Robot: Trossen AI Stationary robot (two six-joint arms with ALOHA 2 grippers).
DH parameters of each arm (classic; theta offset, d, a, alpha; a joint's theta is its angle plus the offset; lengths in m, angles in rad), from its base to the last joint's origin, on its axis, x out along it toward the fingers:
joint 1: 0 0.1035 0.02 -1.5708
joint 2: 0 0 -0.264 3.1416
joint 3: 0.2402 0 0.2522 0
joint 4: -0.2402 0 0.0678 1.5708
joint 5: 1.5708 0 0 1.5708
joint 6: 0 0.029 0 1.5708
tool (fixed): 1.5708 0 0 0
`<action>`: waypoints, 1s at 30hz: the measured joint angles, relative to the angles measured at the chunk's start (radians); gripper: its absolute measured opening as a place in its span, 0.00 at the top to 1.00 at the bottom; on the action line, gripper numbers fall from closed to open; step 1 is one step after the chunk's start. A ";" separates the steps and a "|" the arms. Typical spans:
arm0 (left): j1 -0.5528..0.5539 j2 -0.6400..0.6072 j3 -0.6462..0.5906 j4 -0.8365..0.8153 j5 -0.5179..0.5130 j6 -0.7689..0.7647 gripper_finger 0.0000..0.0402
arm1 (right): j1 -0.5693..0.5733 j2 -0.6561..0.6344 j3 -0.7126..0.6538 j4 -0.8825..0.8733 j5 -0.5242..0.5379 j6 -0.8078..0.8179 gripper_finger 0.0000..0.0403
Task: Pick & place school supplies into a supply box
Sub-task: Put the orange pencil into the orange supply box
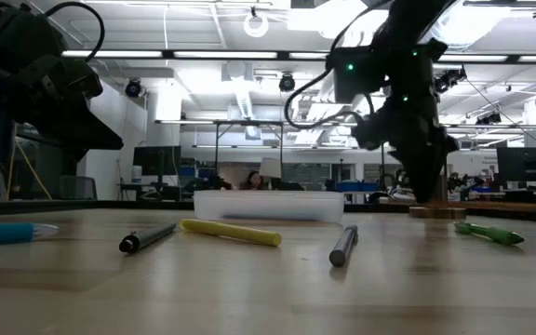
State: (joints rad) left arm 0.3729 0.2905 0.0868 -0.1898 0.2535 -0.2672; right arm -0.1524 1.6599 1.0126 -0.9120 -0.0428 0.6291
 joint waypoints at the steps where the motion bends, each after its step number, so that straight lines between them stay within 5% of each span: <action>1: 0.000 0.000 0.000 0.000 0.000 0.000 0.80 | 0.000 -0.013 0.000 -0.006 0.000 0.003 1.00; 15: 0.000 0.000 0.000 0.000 0.000 0.000 0.80 | 0.000 -0.211 0.002 0.108 -0.075 0.044 1.00; 30: 0.000 0.000 0.000 0.001 0.000 -0.003 0.80 | -0.038 -0.312 0.004 0.851 -0.411 0.019 1.00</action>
State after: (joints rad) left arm 0.3725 0.2905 0.0868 -0.1890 0.2535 -0.2706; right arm -0.1904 1.3483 1.0164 -0.0612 -0.4542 0.6483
